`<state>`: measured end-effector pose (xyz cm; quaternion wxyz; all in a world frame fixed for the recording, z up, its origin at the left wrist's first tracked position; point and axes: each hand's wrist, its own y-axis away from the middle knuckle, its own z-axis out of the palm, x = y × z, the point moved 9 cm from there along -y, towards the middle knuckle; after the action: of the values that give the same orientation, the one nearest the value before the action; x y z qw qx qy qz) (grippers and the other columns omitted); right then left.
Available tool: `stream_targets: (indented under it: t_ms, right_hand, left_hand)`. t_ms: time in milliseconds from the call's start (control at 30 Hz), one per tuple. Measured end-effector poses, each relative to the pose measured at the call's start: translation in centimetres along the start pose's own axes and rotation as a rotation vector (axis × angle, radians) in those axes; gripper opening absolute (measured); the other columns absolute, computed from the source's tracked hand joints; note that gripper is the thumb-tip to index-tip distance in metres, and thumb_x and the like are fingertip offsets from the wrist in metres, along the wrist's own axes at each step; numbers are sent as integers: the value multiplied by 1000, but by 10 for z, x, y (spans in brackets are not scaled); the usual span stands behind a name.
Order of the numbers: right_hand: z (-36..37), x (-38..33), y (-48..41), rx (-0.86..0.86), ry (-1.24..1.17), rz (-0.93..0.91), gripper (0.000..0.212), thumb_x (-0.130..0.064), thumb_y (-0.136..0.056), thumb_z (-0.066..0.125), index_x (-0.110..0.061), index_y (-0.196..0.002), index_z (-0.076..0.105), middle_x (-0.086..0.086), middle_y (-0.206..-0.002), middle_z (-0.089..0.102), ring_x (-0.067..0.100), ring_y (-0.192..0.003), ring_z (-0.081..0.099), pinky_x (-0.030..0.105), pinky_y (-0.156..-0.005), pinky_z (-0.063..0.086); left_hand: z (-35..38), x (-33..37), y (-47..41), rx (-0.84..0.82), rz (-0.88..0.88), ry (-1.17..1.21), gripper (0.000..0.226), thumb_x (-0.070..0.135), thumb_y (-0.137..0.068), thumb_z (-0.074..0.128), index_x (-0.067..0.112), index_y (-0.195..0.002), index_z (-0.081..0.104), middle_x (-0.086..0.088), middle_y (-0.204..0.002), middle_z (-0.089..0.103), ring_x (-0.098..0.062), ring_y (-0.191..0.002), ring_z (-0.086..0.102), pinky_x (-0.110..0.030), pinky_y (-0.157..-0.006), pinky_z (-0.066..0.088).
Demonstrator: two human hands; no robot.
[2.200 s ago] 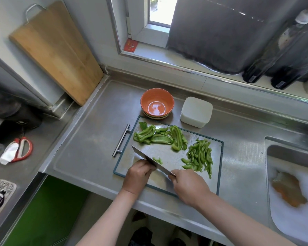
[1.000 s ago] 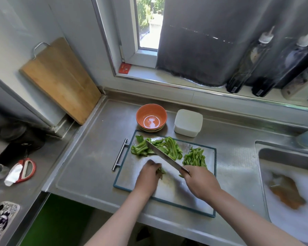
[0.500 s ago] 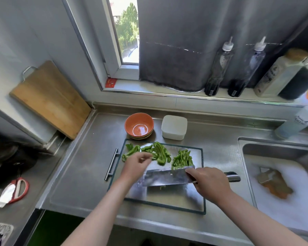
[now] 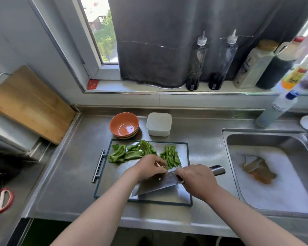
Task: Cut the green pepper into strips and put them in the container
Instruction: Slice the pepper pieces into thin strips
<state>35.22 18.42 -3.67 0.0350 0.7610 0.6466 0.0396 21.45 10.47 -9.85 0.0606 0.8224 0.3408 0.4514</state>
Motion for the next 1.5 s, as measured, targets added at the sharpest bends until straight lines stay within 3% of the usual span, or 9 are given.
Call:
stream_targets:
  t_ms: [300, 467, 633, 833, 1000, 1100, 1200, 1333, 1500]
  right_hand:
    - [-1, 2, -6, 2, -20, 19, 38, -15, -42, 84, -30, -62, 55, -8, -43, 45, 17, -39, 25, 22, -46, -2]
    - [-8, -5, -6, -27, -39, 14, 15, -18, -85, 57, -27, -97, 61, -5, -79, 65, 21, -63, 48, 29, -48, 22]
    - [-12, 6, -6, -93, -173, 198, 28, -27, -86, 54, -36, -110, 65, -6, -98, 71, 19, -89, 64, 27, -63, 34]
    - [13, 19, -1, -156, -528, 505, 13, -37, -92, 57, -30, -87, 67, -9, -81, 65, 18, -77, 60, 29, -57, 41]
    - [15, 15, 3, -111, -697, 613, 31, -39, -93, 62, -23, -67, 57, -3, -66, 59, 18, -61, 55, 28, -51, 34]
    - [16, 11, 4, -124, -713, 622, 28, -39, -92, 63, -23, -69, 59, -3, -68, 61, 18, -63, 56, 28, -52, 35]
    - [20, -3, 4, -165, -768, 595, 19, -32, -89, 63, -22, -73, 64, -2, -71, 63, 18, -66, 58, 31, -56, 40]
    - [36, -34, 5, -277, -831, 552, 20, -28, -85, 64, -24, -67, 59, -3, -70, 60, 17, -69, 57, 34, -61, 42]
    - [53, -48, 19, -371, -808, 569, 23, -31, -85, 60, -23, -65, 53, -4, -65, 57, 15, -65, 55, 31, -58, 38]
  left_hand:
    - [-24, -26, 16, 71, -16, -125, 29, 20, -84, 77, 22, -112, 72, 8, -89, 61, -8, -75, 55, -7, -63, 39]
    - [-68, -69, 38, 302, -184, -21, 23, 9, -93, 63, 21, -109, 73, 8, -99, 67, -13, -93, 63, -20, -77, 42]
    - [-53, -128, 66, 256, -327, -74, 16, 13, -92, 62, 18, -105, 71, 0, -98, 70, -12, -81, 59, -19, -66, 40]
    - [-1, -91, 59, 83, -183, -67, 59, 23, -65, 87, 21, -119, 63, 0, -107, 57, -14, -90, 61, -29, -85, 54]
    - [15, -60, 39, 150, -142, 246, 31, 12, -86, 64, 20, -115, 58, 1, -95, 64, -10, -77, 59, -9, -62, 45]
    - [-24, -79, 50, 386, -189, 335, 20, 9, -90, 55, 24, -101, 62, 7, -90, 61, -12, -78, 59, -17, -67, 45]
    - [-59, -118, 71, 515, -261, 219, 26, 6, -89, 54, 30, -95, 62, 4, -97, 59, -18, -87, 60, -34, -78, 52]
    - [-48, -136, 75, 403, -163, -74, 23, 5, -85, 59, 24, -96, 67, 0, -102, 56, -21, -93, 58, -29, -81, 47]
    - [-40, -128, 78, 506, -89, -109, 23, 3, -84, 58, 15, -100, 70, -2, -101, 59, -24, -103, 52, -30, -84, 43]
